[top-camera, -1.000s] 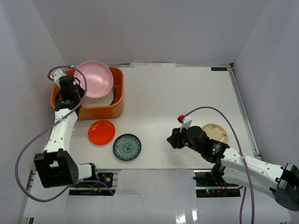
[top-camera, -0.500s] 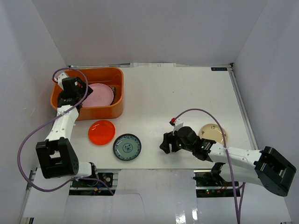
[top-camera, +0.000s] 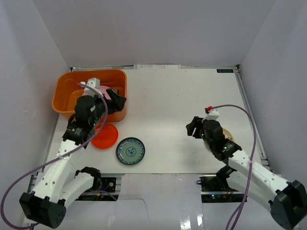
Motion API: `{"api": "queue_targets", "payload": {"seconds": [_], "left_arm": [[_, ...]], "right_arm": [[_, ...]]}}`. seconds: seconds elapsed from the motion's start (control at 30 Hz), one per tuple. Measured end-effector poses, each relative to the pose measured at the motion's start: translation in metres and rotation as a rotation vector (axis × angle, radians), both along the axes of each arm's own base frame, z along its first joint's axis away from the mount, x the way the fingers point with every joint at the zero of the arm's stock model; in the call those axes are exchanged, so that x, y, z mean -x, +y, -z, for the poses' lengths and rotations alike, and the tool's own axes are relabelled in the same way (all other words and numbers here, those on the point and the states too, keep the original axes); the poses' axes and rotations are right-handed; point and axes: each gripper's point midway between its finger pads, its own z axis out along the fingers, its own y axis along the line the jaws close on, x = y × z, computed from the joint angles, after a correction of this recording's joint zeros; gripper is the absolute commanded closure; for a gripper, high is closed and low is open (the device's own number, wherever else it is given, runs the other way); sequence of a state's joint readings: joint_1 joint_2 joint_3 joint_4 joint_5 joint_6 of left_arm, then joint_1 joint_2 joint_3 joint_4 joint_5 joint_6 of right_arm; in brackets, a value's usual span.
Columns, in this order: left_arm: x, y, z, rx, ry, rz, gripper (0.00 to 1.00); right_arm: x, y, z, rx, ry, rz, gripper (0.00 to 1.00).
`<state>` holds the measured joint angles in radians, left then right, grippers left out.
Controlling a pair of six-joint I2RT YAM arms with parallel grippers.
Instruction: Place the plates into the plastic bin on the countertop
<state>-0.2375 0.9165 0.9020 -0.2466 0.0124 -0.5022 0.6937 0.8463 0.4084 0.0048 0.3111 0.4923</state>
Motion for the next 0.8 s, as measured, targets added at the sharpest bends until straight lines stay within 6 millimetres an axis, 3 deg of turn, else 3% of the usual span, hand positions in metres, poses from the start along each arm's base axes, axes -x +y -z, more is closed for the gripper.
{"api": "queue_targets", "payload": {"seconds": [0.1, 0.13, 0.2, 0.33, 0.43, 0.53, 0.7, 0.8], "left_arm": [[0.044, -0.046, 0.016, 0.013, 0.027, 0.204, 0.13], [0.055, -0.053, 0.026, 0.018, 0.049, 0.243, 0.13], [0.076, -0.061, 0.050, 0.035, 0.109, 0.307, 0.13], [0.116, -0.064, 0.102, 0.074, 0.252, 0.372, 0.12], [0.130, -0.060, 0.111, 0.095, 0.286, 0.373, 0.08], [0.141, -0.056, 0.103, 0.132, 0.263, 0.357, 0.06], [0.147, -0.048, 0.101, 0.177, 0.280, 0.282, 0.02], [0.148, -0.044, 0.112, 0.200, 0.343, 0.220, 0.02]], "right_arm": [[-0.013, -0.050, -0.007, -0.040, -0.035, 0.198, 0.22], [-0.014, -0.067, -0.007, -0.045, -0.039, 0.263, 0.15], [-0.014, -0.094, -0.005, -0.046, -0.039, 0.373, 0.12], [-0.011, -0.156, -0.011, -0.094, -0.058, 0.646, 0.11], [-0.001, -0.196, -0.017, -0.125, -0.096, 0.824, 0.09], [0.012, -0.240, -0.010, -0.098, -0.076, 1.020, 0.04], [0.030, -0.273, 0.030, -0.089, 0.110, 1.173, 0.03], [0.033, -0.264, 0.057, -0.138, 0.196, 1.137, 0.06]]}}
